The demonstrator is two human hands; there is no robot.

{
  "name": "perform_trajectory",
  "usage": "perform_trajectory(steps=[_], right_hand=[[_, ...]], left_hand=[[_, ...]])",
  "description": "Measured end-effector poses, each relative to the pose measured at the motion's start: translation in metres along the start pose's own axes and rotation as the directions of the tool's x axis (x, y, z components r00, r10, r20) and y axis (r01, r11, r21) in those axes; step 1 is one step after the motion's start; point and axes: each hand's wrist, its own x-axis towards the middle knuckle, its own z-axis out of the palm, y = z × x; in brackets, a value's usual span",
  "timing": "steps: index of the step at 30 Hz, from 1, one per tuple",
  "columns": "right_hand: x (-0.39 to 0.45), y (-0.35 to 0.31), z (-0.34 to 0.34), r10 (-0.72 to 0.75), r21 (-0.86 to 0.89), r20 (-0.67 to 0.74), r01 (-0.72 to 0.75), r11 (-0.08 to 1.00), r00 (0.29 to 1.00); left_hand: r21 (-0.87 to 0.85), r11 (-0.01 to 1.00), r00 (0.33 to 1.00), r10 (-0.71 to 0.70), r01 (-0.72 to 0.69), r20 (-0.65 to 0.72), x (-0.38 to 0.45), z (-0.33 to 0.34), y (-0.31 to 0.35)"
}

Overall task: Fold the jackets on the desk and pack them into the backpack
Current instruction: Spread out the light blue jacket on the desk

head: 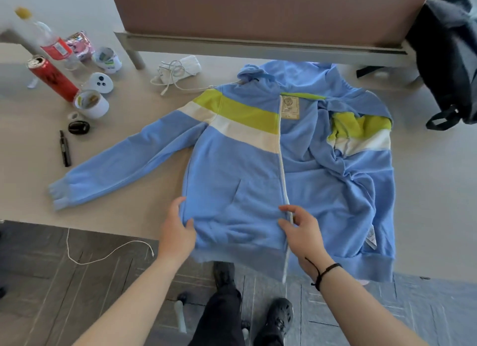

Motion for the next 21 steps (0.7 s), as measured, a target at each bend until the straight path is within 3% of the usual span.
perform_trajectory(steps=[2, 5, 8, 10, 11, 13, 15, 17, 19, 21], right_hand=[[-0.008, 0.005, -0.004, 0.004, -0.033, 0.051, -0.002, 0.999, 0.999], [-0.022, 0.020, -0.001, 0.142, -0.168, 0.208, -0.107, 0.980, 0.968], [-0.028, 0.026, -0.008, 0.134, -0.218, 0.262, -0.076, 0.973, 0.956], [-0.030, 0.024, -0.021, 0.095, -0.230, 0.276, -0.031, 0.973, 0.956], [-0.030, 0.024, -0.031, 0.067, -0.240, 0.240, -0.008, 0.971, 0.968], [-0.030, 0.031, -0.061, -0.022, -0.269, 0.038, 0.032, 0.963, 0.999], [-0.029, 0.043, -0.099, -0.072, -0.270, -0.236, 0.006, 0.963, 0.969], [-0.022, 0.063, -0.138, -0.014, -0.266, -0.397, -0.101, 0.959, 0.918], [-0.014, 0.081, -0.170, 0.134, -0.240, -0.389, -0.241, 0.940, 0.912], [-0.009, 0.093, -0.183, 0.232, -0.210, -0.286, -0.297, 0.932, 0.930]], left_hand=[[0.080, 0.996, 0.998, 0.041, -0.037, -0.052, -0.004, -0.003, -0.004], [0.267, 0.964, 1.000, -0.011, 0.017, -0.025, -0.014, -0.006, -0.013], [0.525, 0.845, 0.995, -0.098, 0.100, -0.031, -0.025, -0.005, -0.004], [0.618, 0.783, 0.997, -0.043, 0.073, -0.064, -0.033, 0.005, 0.013], [0.633, 0.774, 0.999, 0.017, 0.019, -0.051, -0.036, 0.014, 0.024], [0.621, 0.771, 0.986, 0.164, -0.140, 0.019, -0.044, 0.041, 0.046], [0.552, 0.776, 0.951, 0.284, -0.304, 0.124, -0.055, 0.075, 0.070], [0.478, 0.776, 0.911, 0.339, -0.411, 0.234, -0.068, 0.110, 0.090], [0.427, 0.759, 0.864, 0.363, -0.491, 0.349, -0.082, 0.142, 0.104], [0.396, 0.747, 0.822, 0.349, -0.534, 0.450, -0.095, 0.168, 0.112]])
